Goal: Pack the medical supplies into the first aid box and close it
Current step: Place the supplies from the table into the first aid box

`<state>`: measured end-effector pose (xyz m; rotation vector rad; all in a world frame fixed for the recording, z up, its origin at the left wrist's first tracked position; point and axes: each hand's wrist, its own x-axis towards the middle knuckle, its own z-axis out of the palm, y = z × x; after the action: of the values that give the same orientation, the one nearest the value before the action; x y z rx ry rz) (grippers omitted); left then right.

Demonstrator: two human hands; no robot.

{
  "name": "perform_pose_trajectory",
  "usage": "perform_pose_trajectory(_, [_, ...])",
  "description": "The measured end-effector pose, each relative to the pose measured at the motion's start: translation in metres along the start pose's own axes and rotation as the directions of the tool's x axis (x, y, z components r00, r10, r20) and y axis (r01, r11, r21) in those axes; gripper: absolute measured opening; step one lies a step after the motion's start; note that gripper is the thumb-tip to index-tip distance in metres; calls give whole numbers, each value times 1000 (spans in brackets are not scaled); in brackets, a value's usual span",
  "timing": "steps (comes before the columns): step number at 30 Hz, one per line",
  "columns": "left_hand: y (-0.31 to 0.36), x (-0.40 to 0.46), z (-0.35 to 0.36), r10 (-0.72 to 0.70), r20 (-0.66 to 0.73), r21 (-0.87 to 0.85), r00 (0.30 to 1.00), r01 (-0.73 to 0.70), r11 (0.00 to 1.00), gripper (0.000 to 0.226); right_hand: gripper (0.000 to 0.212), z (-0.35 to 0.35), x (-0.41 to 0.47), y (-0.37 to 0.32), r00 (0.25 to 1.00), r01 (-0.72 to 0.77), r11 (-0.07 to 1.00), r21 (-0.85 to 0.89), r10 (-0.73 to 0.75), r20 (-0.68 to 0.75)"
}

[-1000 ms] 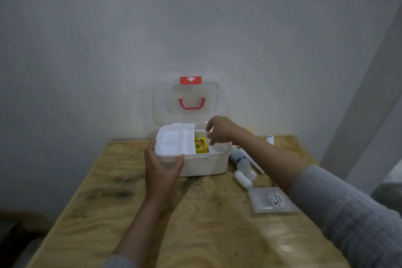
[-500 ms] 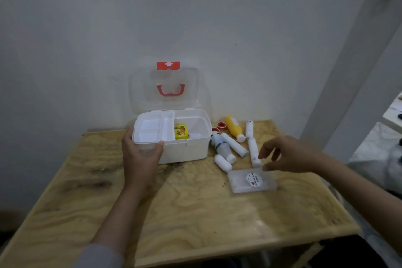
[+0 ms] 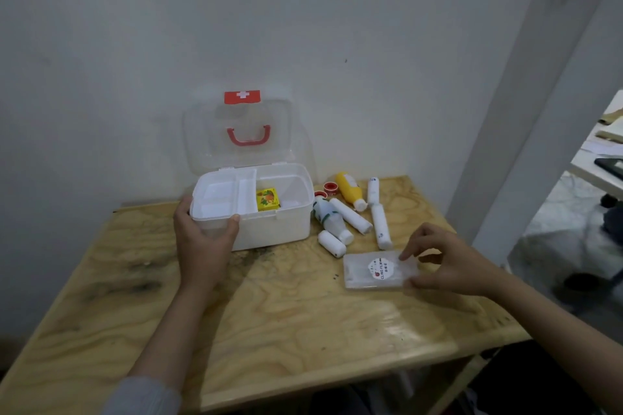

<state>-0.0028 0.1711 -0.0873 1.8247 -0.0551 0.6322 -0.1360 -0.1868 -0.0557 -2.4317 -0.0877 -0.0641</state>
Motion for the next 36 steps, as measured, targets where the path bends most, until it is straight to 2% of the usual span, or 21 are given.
perform_pose_trajectory(3, [2, 0, -1, -2, 9, 15, 1000, 2, 1000, 77, 36, -11, 2, -15, 998, 49, 996, 74, -46, -33])
perform_pose_trajectory(7, [7, 3, -3, -14, 41, 132, 999, 8, 991, 83, 36, -27, 16, -44, 984, 134, 980, 148, -113, -139])
perform_pose_trajectory(11, [12, 15, -8, 27, 85, 369, 996, -56, 928, 87, 36, -36, 49, -78, 958, 225, 967, 116, -198, -209])
perform_pose_trajectory(13, [14, 24, -9, 41, 158, 465, 987, -111, 878, 93, 37, -33, 71, -92, 947, 248, 968, 38, -234, -221])
perform_pose_trajectory(18, [15, 46, -9, -43, 341, 632, 939, -196, 749, 93, 43, -6, 132, -123, 952, 231, 952, -199, -263, -154])
perform_pose_trajectory(22, [11, 49, -8, -101, 395, 692, 913, -223, 686, 96, 48, 23, 167, -139, 971, 206, 914, -349, -236, -46])
perform_pose_trajectory(36, [6, 49, -8, -58, 408, 678, 911, -260, 688, 94, 39, 76, 211, -141, 980, 185, 903, -389, -142, 136])
